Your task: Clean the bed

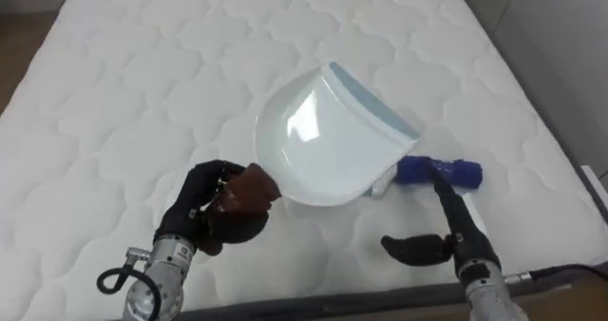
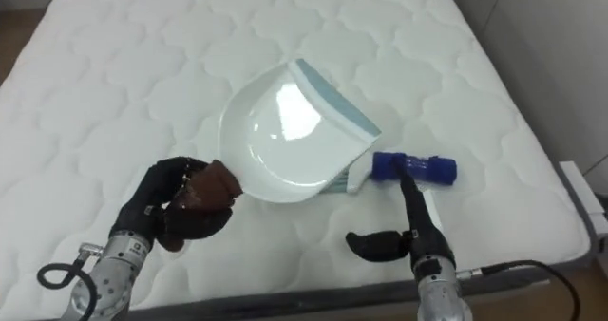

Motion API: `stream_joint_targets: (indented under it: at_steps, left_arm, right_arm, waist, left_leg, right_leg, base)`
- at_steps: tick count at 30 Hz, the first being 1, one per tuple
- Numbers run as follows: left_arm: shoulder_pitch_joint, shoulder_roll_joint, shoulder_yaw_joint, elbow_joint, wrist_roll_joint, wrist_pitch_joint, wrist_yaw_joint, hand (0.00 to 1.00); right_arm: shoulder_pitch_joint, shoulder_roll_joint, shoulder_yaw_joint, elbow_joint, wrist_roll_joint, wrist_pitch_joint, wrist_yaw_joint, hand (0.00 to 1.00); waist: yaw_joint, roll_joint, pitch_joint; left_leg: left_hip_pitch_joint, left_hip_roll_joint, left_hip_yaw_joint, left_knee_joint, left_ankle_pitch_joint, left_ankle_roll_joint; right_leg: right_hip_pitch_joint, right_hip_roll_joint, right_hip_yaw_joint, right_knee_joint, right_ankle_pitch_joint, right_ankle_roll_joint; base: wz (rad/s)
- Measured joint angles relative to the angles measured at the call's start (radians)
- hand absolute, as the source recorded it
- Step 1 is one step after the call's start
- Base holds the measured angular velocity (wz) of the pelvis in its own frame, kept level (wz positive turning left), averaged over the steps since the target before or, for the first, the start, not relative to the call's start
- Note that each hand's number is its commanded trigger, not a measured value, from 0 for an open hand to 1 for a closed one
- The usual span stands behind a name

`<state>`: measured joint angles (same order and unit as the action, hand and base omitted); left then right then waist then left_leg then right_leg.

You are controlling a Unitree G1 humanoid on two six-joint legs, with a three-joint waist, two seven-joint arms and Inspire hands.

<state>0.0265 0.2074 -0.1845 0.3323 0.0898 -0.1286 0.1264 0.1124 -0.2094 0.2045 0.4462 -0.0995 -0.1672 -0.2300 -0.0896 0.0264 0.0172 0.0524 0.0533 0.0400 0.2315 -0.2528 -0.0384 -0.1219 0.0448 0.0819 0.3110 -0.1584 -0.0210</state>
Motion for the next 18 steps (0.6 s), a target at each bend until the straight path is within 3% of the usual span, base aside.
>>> stream_joint_targets:
  at_steps: [5, 9, 15, 18]
  left_arm:
    - [-0.066, -0.014, -0.017, 0.002, 0.0, 0.008, 0.006, 0.0]
    - [-0.07, -0.022, -0.02, 0.017, -0.019, 0.009, 0.039, 0.0]
    - [-0.055, -0.023, -0.012, 0.049, -0.017, 0.019, 0.072, 0.0]
    - [-0.031, -0.023, 0.011, 0.06, -0.011, 0.019, 0.105, 0.0]
  right_arm:
    - [0.024, 0.012, 0.0, 0.001, -0.018, 0.017, 0.001, 0.0]
    - [0.026, 0.011, 0.0, 0.023, -0.014, 0.024, 0.002, 0.0]
    - [0.029, 0.013, -0.013, 0.058, 0.016, 0.051, -0.003, 0.0]
    - [0.03, 0.016, -0.042, 0.062, 0.03, 0.05, -0.012, 0.0]
  waist:
    - [-0.004, 0.018, -0.0038]
    - [-0.001, 0.027, -0.0061]
    - [0.015, 0.016, -0.0038]
    - [0.013, -0.003, -0.0016]
  left_leg:
    - [0.002, 0.0, 0.018, -0.003, 0.001, 0.002]
    - [0.023, 0.002, 0.04, -0.022, 0.005, 0.008]
    - [0.044, 0.001, 0.042, -0.037, 0.006, 0.008]
    - [0.043, 0.001, 0.037, -0.037, 0.006, 0.008]
  right_leg:
    - [0.003, -0.001, 0.001, -0.003, 0.007, 0.002]
    - [0.006, 0.0, -0.002, -0.003, 0.007, 0.002]
    - [0.012, 0.001, -0.005, -0.004, 0.007, 0.002]
    - [0.016, -0.001, -0.011, -0.005, 0.005, 0.002]
  base:
    - [-0.05]
    - [-0.2]
    - [-0.06]
    - [0.1]
